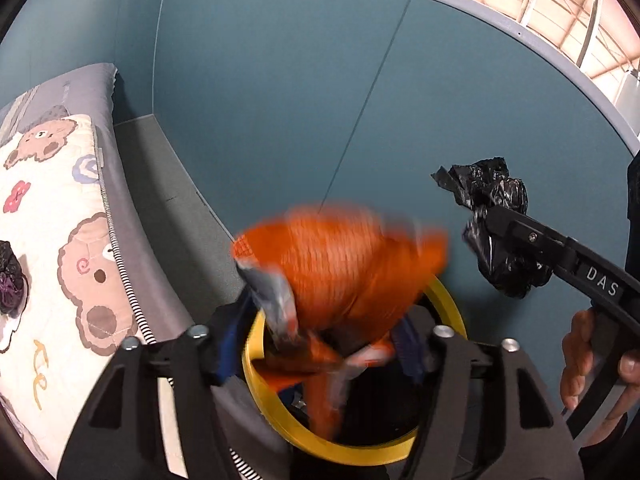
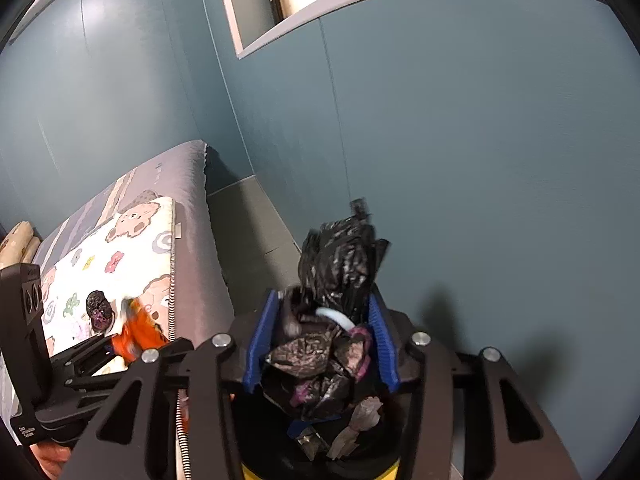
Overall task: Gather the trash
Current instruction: 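Carry wrapper and black bag to the yellow bin and open both tools, then move both open tools back over the trash on the bed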
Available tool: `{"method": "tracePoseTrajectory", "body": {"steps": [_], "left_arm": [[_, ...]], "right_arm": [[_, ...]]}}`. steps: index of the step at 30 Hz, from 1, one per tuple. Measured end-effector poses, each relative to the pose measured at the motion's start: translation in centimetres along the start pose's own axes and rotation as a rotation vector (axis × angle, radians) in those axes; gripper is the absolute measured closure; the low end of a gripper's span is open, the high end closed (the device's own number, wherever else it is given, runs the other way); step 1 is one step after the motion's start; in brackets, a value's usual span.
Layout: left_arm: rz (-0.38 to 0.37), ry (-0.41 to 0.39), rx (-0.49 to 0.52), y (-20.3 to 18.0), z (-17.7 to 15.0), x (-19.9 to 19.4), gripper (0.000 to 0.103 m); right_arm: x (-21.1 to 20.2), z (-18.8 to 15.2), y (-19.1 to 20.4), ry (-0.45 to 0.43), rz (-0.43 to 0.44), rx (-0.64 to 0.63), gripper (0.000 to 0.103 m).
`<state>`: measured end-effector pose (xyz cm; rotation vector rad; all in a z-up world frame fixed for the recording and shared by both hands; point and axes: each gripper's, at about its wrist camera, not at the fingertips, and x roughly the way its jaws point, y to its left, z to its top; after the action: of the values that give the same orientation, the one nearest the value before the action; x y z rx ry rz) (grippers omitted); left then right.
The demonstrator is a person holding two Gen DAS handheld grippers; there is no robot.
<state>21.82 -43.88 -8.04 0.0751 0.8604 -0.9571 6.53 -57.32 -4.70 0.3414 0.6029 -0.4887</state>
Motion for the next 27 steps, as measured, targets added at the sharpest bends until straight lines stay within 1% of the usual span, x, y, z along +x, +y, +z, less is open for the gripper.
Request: {"method": "tracePoseTrajectory", "body": {"steps": [2, 4, 6, 7, 9, 12, 15, 20, 23, 27], "left_arm": [[0.0, -0.002, -0.004, 0.2, -0.1, -0.1, 0.038], [0.006, 0.002, -0.018, 0.7, -0.2, -0.1, 0.034], [0.009, 0.002, -0.031, 1.1, -0.3, -0.2, 0.029], [0.01, 0.0, -0.038, 1.4, -0.4, -0.4, 0.027], [0.017, -0.01, -0.047, 1.9, -0.5, -0.8, 0.021], [0.018, -0.008, -0.042, 2.1, -0.7, -1.0, 0.016], [0.021, -0.005, -0.025, 2.1, -0.7, -1.0, 0.016], [0.019, -0.018, -0.027, 2.3, -0.8, -1.8, 0.016], [0.02, -0.026, -0.041, 3.0, -0.8, -2.1, 0.016], [0.043, -0.042, -0.055, 4.2, -0.9, -3.2, 0.016]], "right_arm": [[-0.2, -0.1, -0.3, -0.001, -0.001, 0.01, 0.055], [-0.3, -0.1, -0.5, 0.001, -0.007, 0.016, 0.054], [-0.5, -0.2, -0.7, 0.001, -0.013, 0.021, 0.052], [-0.6, -0.2, -0.8, 0.0, -0.013, 0.027, 0.051], [-0.7, -0.2, -0.7, -0.001, -0.016, 0.034, 0.048], [-1.2, -0.3, -0.7, -0.005, -0.017, 0.04, 0.047], [-1.9, -0.4, -0.5, -0.014, -0.021, 0.037, 0.046], [-3.1, -0.4, -0.2, -0.027, -0.032, 0.024, 0.046], [-3.6, -0.5, 0.0, -0.032, -0.037, 0.019, 0.046], [-4.0, -0.5, 0.6, -0.035, -0.029, 0.013, 0.046]]}}
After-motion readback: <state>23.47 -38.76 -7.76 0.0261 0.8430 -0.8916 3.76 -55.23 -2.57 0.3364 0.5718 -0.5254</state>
